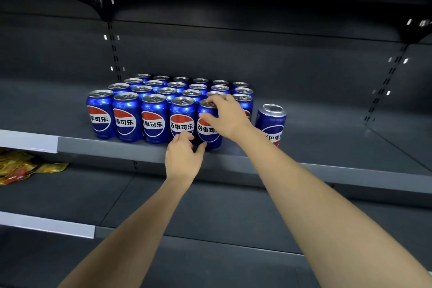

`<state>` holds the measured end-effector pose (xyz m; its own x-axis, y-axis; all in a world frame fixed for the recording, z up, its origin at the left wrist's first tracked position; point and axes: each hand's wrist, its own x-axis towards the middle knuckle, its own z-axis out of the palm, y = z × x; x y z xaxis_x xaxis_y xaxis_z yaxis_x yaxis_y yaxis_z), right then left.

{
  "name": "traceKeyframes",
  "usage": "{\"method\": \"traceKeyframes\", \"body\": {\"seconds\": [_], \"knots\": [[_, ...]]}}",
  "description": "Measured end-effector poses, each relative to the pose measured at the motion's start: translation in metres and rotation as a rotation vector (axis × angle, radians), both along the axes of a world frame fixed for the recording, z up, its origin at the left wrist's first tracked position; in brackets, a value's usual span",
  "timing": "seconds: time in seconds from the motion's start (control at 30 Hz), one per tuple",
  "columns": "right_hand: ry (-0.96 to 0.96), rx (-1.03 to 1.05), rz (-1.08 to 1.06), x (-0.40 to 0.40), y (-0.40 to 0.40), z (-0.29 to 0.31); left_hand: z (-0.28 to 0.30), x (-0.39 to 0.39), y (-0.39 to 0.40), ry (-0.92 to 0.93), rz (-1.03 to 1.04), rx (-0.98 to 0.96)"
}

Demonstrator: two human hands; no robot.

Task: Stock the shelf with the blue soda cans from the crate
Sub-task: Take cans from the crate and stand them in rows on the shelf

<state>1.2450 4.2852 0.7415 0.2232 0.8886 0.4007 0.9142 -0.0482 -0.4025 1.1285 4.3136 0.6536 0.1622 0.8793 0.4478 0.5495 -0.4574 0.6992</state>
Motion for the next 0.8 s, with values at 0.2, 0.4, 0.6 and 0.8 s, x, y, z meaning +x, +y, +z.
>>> {"method": "traceKeyframes", "body": {"seconds": [0.2,0.4,0.6,0.8], "knots": [[-0.176,0.181,-0.115,0.011,-0.016,0.009,0.006,0.01,-0.013,-0.017,0.067,0.057],[0.0,0.452,-0.304,0.051,-0.045,0.019,0.02,0.029,-0.026,0.032,-0.005,0.071],[0.573,0.547,-0.341,0.09,-0.077,-0.022,0.025,0.042,-0.034,0.049,-0.014,0.158],[0.757,0.192,-0.256,0.099,-0.084,-0.063,0.021,0.056,-0.039,0.092,-0.041,0.149]]}}
